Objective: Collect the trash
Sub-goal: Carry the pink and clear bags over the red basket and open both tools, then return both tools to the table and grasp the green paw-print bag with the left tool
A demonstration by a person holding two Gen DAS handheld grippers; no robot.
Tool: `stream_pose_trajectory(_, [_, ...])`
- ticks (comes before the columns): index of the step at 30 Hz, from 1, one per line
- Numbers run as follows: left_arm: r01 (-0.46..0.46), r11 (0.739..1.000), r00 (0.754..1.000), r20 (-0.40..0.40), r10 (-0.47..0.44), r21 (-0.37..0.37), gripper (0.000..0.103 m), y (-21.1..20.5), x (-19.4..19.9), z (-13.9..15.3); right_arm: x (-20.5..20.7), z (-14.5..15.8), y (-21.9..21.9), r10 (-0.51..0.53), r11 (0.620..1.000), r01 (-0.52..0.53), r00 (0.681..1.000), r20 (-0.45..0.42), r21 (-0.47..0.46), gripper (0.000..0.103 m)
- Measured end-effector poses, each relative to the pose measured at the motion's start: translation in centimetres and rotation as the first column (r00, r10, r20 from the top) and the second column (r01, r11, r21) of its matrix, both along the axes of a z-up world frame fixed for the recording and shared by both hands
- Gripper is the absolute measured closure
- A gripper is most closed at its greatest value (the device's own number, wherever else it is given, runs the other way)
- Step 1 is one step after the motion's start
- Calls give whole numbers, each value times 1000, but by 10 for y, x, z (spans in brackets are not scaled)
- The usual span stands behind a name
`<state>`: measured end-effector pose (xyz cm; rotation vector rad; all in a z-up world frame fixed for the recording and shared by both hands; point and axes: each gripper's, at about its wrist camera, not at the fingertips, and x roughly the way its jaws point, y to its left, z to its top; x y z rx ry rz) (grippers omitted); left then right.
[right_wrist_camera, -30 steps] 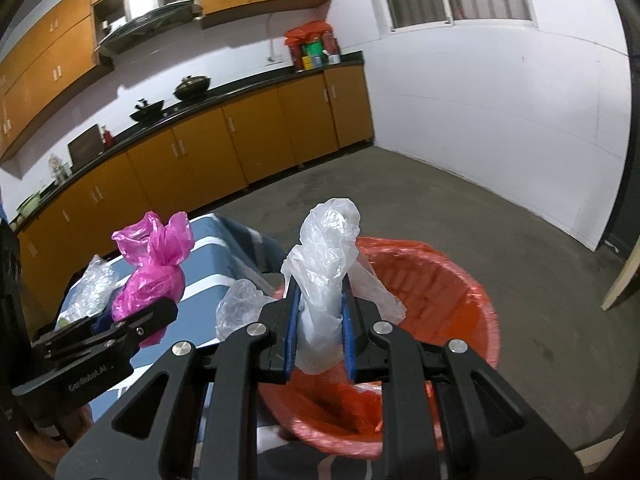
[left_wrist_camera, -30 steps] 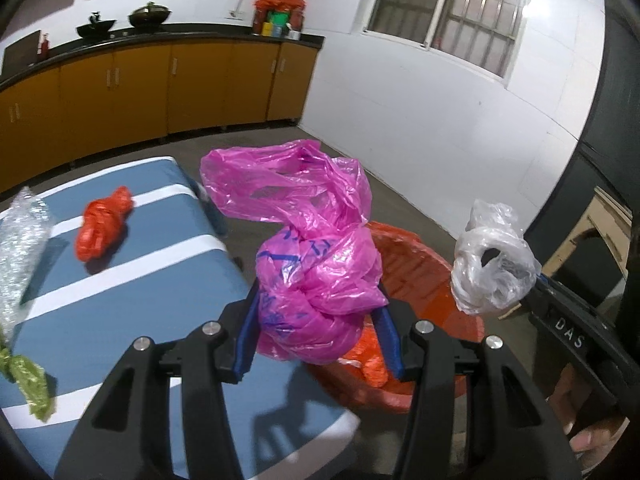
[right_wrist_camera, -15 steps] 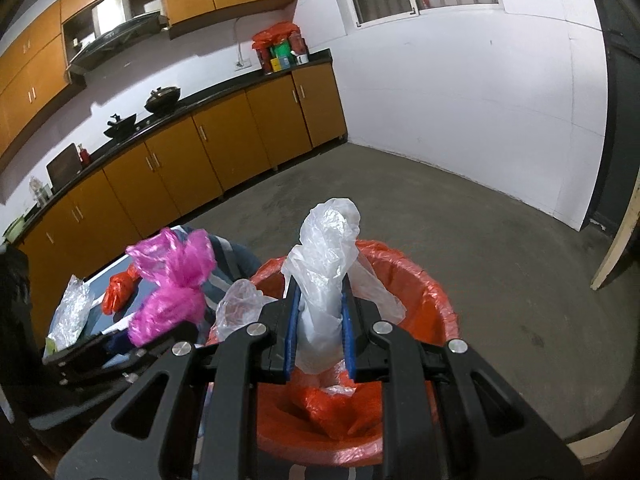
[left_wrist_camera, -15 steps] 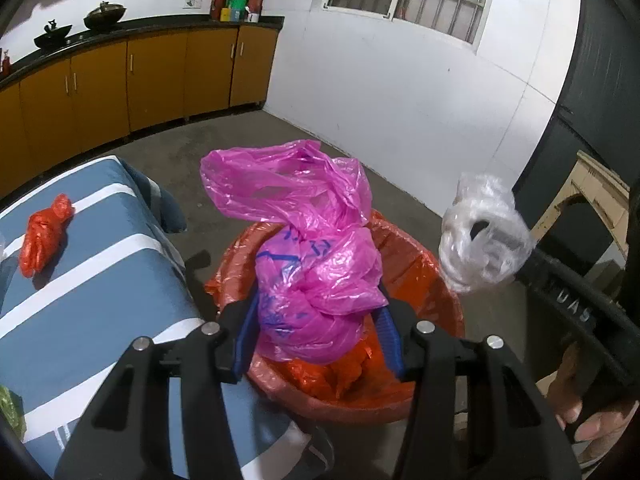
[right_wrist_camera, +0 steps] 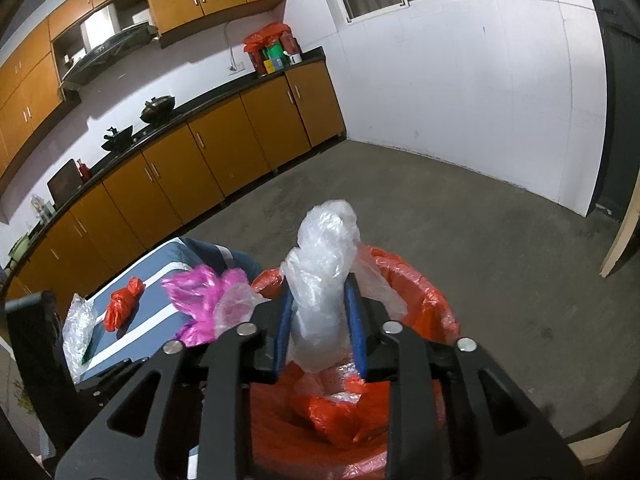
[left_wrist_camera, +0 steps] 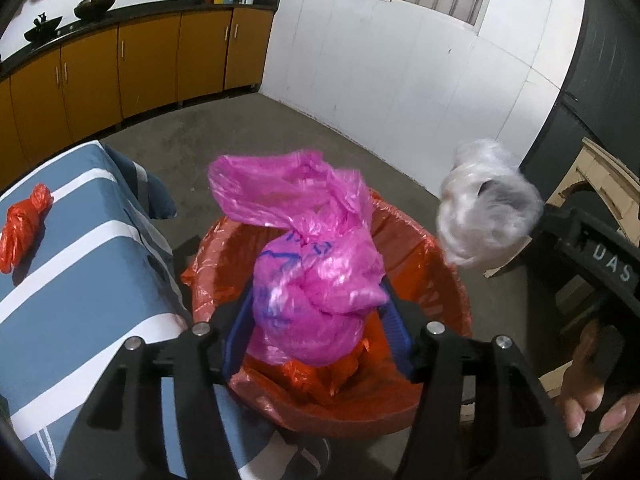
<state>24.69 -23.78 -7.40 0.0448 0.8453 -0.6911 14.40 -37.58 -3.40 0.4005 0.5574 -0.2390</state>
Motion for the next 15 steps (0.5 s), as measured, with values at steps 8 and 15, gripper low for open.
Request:
stream_pose_trajectory(8, [-32, 999, 999, -6, 32, 6, 40, 8, 0, -4, -5, 2, -6, -21, 1000, 21, 1000, 1, 2, 61])
stream_pose_trajectory(15, [-117, 993, 993, 20, 117, 7, 40, 32, -1, 0, -8, 6, -3, -22, 999, 22, 1000, -5, -33, 61])
